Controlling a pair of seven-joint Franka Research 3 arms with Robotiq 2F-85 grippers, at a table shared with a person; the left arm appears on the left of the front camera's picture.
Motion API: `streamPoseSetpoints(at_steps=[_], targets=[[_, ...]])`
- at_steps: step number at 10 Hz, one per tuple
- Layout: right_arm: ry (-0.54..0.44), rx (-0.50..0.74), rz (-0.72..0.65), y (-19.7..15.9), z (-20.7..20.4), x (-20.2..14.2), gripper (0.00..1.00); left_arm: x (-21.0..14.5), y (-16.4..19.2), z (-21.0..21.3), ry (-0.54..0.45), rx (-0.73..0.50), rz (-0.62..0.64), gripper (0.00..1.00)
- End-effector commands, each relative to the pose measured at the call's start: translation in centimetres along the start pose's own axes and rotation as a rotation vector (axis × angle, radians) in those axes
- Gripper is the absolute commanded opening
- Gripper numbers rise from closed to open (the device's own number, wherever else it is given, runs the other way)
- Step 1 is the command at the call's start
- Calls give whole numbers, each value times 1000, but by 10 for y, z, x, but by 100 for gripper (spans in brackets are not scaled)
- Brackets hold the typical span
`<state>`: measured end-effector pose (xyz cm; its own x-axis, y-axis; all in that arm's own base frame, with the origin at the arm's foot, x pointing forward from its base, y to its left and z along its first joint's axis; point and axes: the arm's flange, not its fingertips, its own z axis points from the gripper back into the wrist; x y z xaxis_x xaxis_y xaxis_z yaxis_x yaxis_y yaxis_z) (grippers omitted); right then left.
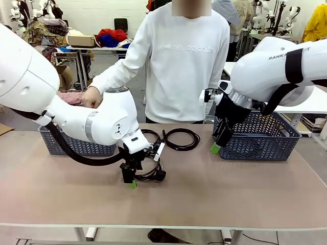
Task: Organize the cables according to human instructions.
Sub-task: Pick up a bundle of cables and place it in the basket indicated by the human.
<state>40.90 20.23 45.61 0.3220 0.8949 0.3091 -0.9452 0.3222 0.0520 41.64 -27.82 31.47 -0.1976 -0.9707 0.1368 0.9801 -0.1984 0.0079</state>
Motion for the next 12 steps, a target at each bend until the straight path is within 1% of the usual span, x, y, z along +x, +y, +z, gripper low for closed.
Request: streamPoseSetpoints(at_steps=[1,7,8,11,12], targets=[[-2,-7,0,-1,2,3,100,0,2,0,4,-31,-8,100],[-2,-7,0,-1,2,3,100,2,1,-6,2,-67,-14,100],[-2,-7,0,-1,2,3,100,2,0,-6,-17,-78,-9,100],[-2,-7,0,-1,2,3,100,3,-4,-4,-23,-109,-15,100],[-2,-7,0,-1,2,3,100,3,-4,-4,-25,-111,-13,81]])
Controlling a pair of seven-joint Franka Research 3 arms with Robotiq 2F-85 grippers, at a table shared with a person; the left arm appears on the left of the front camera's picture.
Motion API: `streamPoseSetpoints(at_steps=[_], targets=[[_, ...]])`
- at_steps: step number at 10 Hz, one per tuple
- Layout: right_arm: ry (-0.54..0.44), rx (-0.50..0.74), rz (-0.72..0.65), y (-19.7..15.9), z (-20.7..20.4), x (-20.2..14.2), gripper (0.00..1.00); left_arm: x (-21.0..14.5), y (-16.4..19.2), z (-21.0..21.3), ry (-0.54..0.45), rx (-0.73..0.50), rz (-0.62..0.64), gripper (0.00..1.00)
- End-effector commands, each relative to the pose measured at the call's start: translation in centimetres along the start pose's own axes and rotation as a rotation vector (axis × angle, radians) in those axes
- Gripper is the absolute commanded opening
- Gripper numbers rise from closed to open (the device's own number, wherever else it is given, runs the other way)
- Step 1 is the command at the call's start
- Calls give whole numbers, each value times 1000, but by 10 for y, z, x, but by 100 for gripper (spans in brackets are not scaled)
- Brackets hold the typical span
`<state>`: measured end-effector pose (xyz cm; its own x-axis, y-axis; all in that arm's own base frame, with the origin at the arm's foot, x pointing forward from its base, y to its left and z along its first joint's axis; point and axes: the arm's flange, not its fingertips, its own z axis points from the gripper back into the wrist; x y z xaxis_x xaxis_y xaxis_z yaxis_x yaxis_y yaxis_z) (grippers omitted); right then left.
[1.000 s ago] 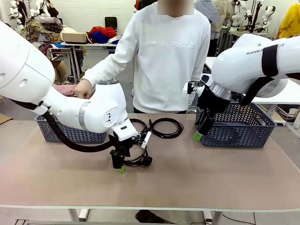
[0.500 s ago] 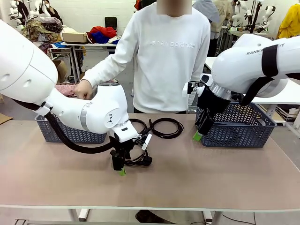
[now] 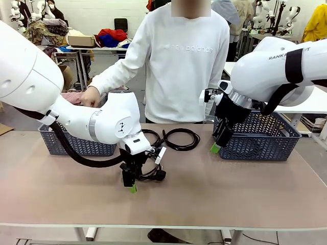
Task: Organize the cables according to human instructions.
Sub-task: Pick up a bundle of cables and place it in the basket indicated by the human.
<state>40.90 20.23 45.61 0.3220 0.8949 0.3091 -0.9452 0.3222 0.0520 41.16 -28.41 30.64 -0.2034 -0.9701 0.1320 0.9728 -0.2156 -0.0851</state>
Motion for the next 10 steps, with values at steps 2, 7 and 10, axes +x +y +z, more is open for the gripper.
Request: streamPoseSetpoints(at_steps=[2,7,10], targets=[[-2,-7,0,-1,2,3,100,-3,-2,5,-39,-19,-7,62],[-2,-7,0,-1,2,3,100,-2,-7,8,-40,-17,-18,37],[-2,-7,0,-1,2,3,100,-2,-9,10,-18,-8,-17,0]])
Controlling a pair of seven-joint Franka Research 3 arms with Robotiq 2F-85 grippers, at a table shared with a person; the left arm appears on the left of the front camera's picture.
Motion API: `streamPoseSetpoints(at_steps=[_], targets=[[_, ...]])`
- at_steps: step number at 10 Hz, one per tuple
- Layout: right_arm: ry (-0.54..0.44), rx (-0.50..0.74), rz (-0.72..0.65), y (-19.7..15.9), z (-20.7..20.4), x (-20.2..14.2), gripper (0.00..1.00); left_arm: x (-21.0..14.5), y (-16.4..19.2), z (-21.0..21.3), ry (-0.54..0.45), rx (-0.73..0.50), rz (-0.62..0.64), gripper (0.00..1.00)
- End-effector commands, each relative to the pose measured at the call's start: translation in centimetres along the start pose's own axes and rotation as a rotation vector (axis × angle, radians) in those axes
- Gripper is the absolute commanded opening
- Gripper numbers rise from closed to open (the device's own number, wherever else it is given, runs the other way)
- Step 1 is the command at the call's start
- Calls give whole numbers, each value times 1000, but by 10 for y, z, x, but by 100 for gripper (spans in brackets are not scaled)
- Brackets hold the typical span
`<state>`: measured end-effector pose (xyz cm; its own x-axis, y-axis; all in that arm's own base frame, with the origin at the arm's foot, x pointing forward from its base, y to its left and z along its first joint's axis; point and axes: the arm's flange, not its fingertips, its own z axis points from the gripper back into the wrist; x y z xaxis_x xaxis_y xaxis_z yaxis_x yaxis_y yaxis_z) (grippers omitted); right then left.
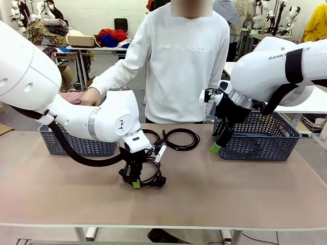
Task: Organize the cables according to human instructions.
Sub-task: Pick up a bundle of cables and place it in the basket indicated by the human.
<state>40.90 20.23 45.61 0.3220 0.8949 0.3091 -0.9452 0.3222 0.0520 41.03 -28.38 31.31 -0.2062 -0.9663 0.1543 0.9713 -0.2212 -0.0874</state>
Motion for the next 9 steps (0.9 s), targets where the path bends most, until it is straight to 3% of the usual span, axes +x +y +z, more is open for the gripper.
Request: streamPoseSetpoints(at_steps=[1,3,4,9], targets=[[-2,-7,0,-1,2,3,100,-3,-8,6,8,1,-15,0],[-2,-7,0,-1,2,3,100,0,-9,11,3,17,-8,0],[-2,-7,0,-1,2,3,100,4,-10,20,4,42,-1,9],[-2,-7,0,-1,2,3,100,22,7,97,42,135,64,9]])
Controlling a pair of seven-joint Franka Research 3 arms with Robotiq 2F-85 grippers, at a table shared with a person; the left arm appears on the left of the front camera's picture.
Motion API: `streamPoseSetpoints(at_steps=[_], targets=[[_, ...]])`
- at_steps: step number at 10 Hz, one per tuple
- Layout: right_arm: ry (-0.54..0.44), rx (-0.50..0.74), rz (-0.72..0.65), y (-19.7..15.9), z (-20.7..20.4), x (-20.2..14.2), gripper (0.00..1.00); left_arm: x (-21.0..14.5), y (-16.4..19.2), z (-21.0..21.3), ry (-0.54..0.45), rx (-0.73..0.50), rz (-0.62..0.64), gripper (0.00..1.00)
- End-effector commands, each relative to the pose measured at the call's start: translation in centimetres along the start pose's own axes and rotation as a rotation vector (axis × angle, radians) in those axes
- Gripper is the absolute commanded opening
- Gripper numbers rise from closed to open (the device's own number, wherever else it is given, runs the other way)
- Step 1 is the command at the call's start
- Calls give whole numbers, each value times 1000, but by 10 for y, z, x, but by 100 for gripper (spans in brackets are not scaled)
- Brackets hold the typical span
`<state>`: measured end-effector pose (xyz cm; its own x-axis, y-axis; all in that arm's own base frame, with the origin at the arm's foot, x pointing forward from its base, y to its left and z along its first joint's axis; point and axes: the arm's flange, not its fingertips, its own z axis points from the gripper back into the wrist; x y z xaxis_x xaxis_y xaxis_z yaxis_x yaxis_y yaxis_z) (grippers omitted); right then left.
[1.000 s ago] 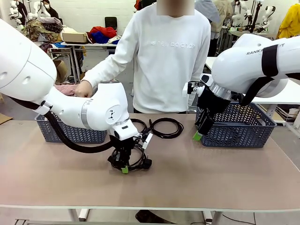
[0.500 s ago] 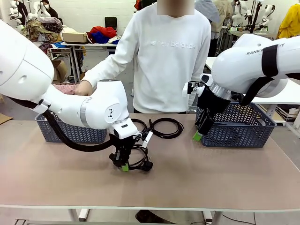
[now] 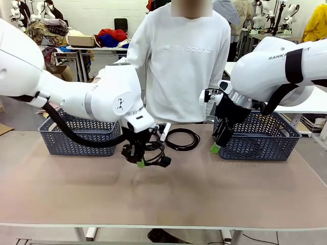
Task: Organize the cables according to human instructions.
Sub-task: Pick up a bundle of cables and place it in the basket indicated by the human.
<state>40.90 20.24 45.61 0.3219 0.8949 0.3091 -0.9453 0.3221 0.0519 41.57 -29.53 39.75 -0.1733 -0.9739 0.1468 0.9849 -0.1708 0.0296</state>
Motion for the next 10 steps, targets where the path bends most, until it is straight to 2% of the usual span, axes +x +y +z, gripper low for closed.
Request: streamPoseSetpoints(at_steps=[1,5,7,8,10], targets=[[-2,-7,0,-1,2,3,100,-6,17,30,41,33,42,9],[-2,-7,0,-1,2,3,100,-46,50,76,66,101,128,9],[-2,-7,0,-1,2,3,100,-65,62,89,40,129,172,9],[-2,-7,0,-1,2,3,100,-55,54,77,41,107,119,9],[-2,-7,0,-1,2,3,100,-55,54,77,41,107,119,9]])
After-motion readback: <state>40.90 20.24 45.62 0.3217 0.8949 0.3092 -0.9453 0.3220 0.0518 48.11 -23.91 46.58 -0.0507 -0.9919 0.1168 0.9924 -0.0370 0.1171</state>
